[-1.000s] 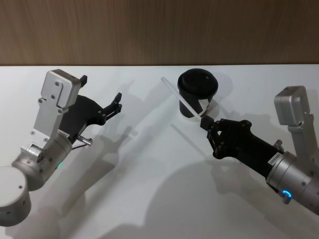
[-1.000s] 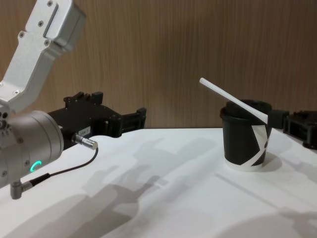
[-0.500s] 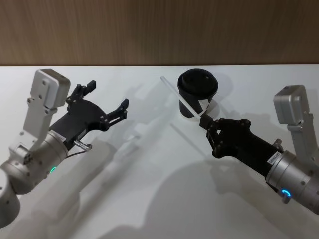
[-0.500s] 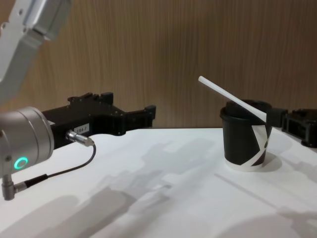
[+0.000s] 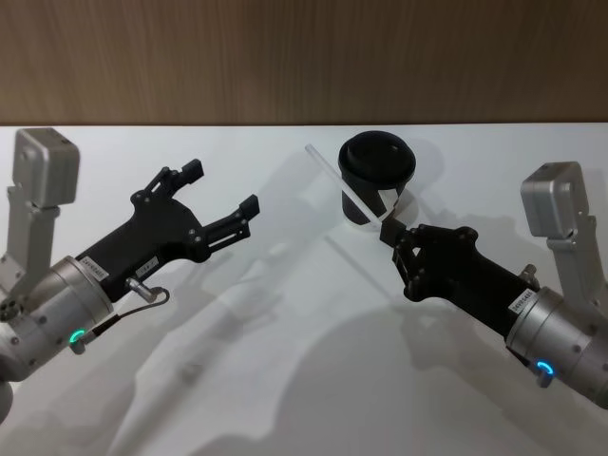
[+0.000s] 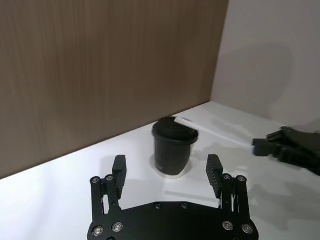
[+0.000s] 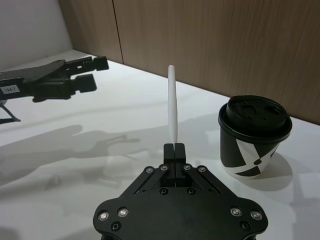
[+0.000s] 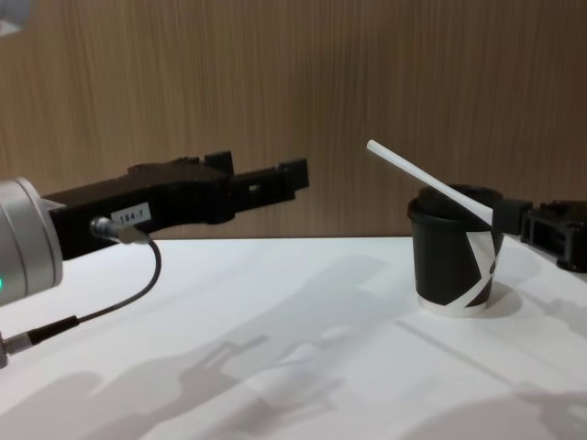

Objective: Pick up the straw with one hand, pass it to the other hand, and insert it into the cup.

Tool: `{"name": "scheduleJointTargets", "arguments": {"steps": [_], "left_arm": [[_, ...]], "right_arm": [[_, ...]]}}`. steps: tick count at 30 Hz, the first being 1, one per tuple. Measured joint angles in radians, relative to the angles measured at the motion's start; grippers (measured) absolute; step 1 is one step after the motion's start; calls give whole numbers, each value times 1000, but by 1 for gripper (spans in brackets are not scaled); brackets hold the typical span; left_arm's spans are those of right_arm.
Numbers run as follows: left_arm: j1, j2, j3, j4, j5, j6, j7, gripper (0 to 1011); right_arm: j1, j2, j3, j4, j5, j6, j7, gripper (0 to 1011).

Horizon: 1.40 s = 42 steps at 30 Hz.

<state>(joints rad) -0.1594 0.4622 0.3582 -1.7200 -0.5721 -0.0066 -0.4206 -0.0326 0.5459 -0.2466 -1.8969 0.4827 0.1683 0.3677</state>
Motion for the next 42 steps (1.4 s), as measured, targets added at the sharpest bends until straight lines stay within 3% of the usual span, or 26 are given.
{"name": "scheduleJointTargets", "arguments": {"steps": [12,19,25,42], "left_arm": [[2,1,-11,19,-173,-14,-187,1003],[-13,-29,2,58,-271,-12,-272,1003],[-23,-58,15,87,-317,-3,-283,1003],[-74,-131,64,157,-361,25,-239,1003]], "right_arm": [[0,0,0,0,0,0,0,6],[0,0,0,0,0,0,0,6],[0,0,0,0,0,0,0,6],[0,0,0,0,0,0,0,6]]}}
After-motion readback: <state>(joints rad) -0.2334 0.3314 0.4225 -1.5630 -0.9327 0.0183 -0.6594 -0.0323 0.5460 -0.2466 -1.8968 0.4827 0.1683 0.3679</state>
